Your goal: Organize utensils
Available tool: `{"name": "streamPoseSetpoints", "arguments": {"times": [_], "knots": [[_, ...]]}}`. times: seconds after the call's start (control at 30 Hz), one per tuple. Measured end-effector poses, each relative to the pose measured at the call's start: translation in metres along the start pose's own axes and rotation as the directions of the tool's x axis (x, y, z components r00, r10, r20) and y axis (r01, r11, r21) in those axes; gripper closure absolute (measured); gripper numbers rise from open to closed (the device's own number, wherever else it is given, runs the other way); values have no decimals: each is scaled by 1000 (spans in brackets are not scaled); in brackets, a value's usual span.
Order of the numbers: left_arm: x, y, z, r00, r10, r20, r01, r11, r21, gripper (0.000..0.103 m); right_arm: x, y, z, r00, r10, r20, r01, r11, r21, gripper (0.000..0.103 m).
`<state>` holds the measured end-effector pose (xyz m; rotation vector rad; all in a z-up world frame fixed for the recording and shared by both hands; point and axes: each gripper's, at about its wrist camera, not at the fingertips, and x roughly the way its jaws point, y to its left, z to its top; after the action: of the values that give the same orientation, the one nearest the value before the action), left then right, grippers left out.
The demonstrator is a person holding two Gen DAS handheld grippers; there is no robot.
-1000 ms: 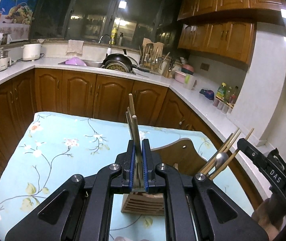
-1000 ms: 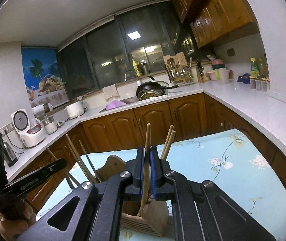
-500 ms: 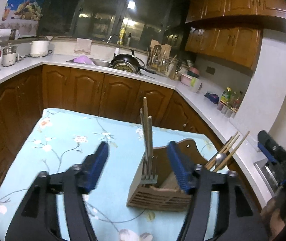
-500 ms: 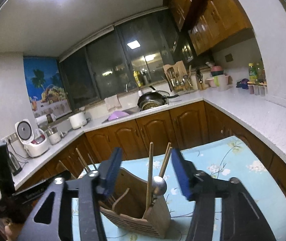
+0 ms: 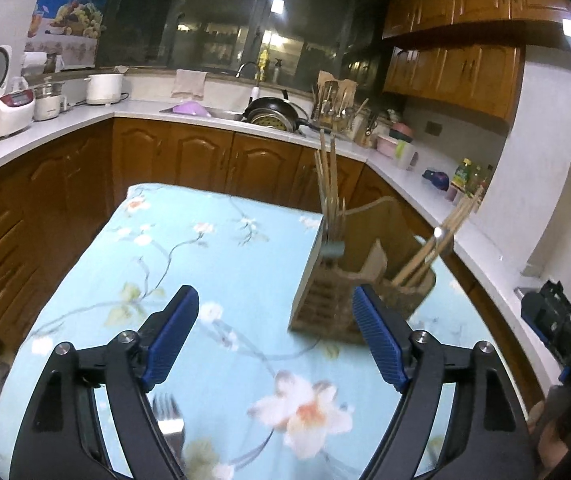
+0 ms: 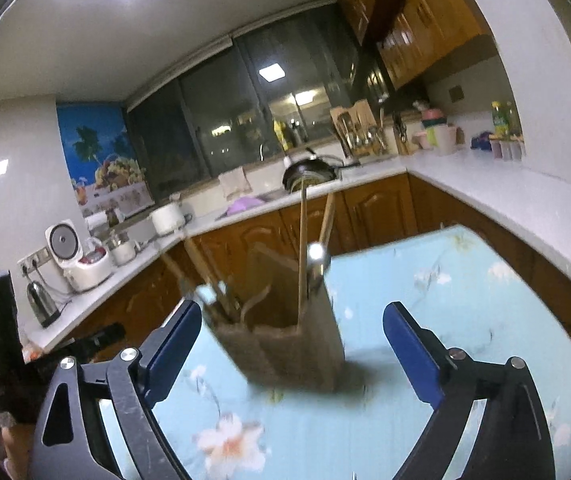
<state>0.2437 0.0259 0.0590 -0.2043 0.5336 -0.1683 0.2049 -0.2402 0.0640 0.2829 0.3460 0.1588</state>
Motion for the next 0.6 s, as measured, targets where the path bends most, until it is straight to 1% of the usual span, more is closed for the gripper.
{"name": "streamPoseSetpoints", "arguments": {"times": [0.2, 0.4, 0.5, 0.6], "knots": [[-31, 2, -33, 1000, 15, -6, -15, 1000, -2, 20, -25, 5, -35, 999, -10, -53, 9, 1000, -18, 9], [-65, 6, -69, 1000, 27, -8, -27, 998, -52, 19, -48, 7, -62, 997, -7, -73, 7, 1000, -2, 9], [-78, 5, -82, 999, 36, -2, -36, 999, -34, 19, -63, 10, -74, 997, -14, -76, 12, 1000, -24, 9], [-92, 3, -89, 999, 43, 19, -43, 999, -15, 19, -76, 17, -81, 997, -19, -74, 14, 998, -69, 9]]}}
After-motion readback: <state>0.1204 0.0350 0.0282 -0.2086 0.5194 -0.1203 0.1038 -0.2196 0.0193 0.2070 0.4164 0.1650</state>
